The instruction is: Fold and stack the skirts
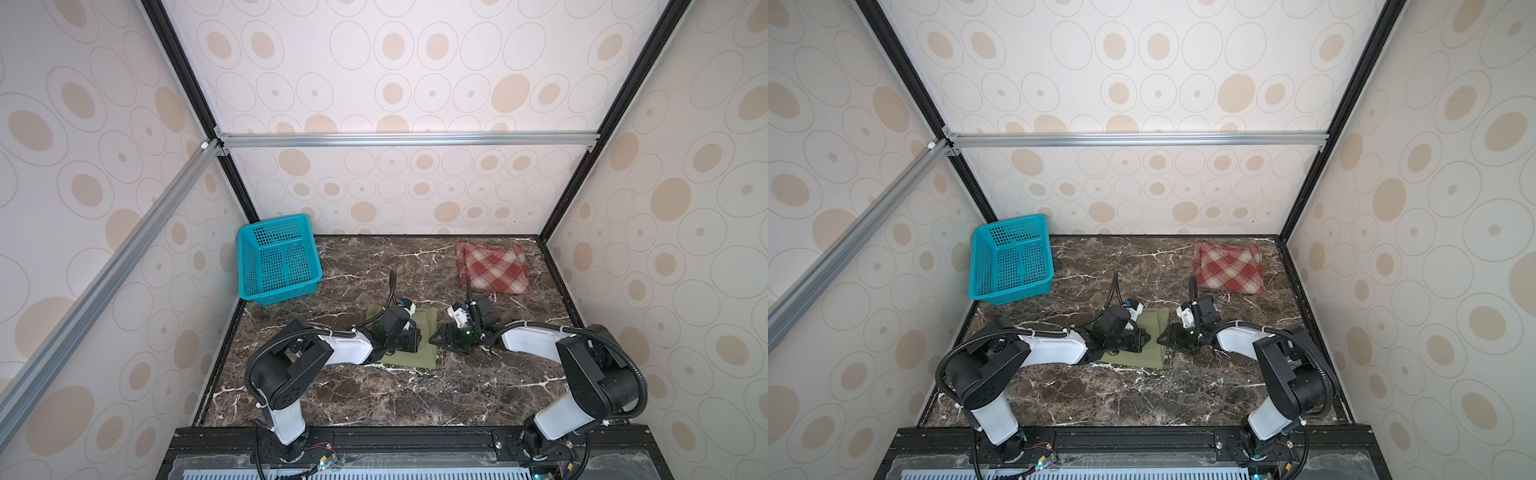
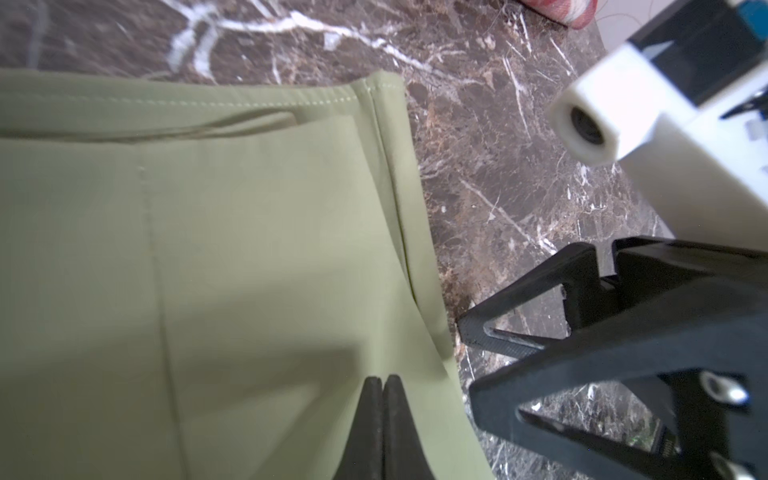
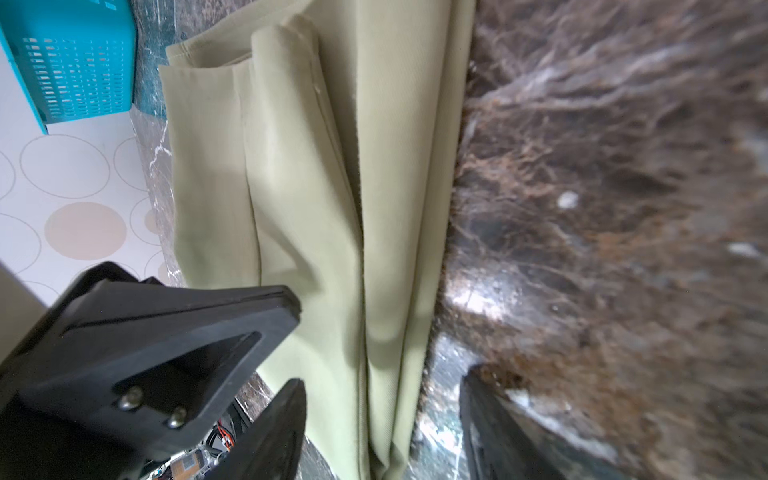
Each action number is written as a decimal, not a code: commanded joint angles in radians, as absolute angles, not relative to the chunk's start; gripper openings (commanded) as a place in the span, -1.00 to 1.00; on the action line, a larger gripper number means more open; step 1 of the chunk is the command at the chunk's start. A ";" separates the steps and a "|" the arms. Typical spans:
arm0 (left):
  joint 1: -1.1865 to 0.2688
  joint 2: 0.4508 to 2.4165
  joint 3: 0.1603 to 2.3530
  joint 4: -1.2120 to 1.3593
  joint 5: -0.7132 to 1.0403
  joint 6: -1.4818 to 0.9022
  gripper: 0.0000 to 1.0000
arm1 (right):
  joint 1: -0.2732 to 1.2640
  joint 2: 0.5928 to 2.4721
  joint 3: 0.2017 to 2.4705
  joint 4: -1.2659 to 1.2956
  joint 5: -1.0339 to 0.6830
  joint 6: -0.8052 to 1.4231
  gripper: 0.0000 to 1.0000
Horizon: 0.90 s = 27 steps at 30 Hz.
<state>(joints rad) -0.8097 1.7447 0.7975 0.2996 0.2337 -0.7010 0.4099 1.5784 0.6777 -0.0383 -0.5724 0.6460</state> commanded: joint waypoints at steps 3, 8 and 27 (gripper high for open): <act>-0.807 1.767 0.796 0.252 0.190 -0.656 -1.00 | 0.408 1.670 0.656 -0.038 -0.576 0.660 0.24; -0.810 1.832 0.770 0.353 0.211 -0.685 -1.00 | 0.417 1.731 0.649 0.017 -0.579 0.676 0.18; -0.821 1.851 0.781 0.345 0.201 -0.682 -1.00 | 0.448 1.862 0.684 0.165 -0.602 0.736 -0.49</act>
<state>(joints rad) -0.8097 1.8244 0.7860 0.3897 0.2100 -0.6872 0.4294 1.7901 0.7094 0.2790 -0.7048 0.7280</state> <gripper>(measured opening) 0.047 0.271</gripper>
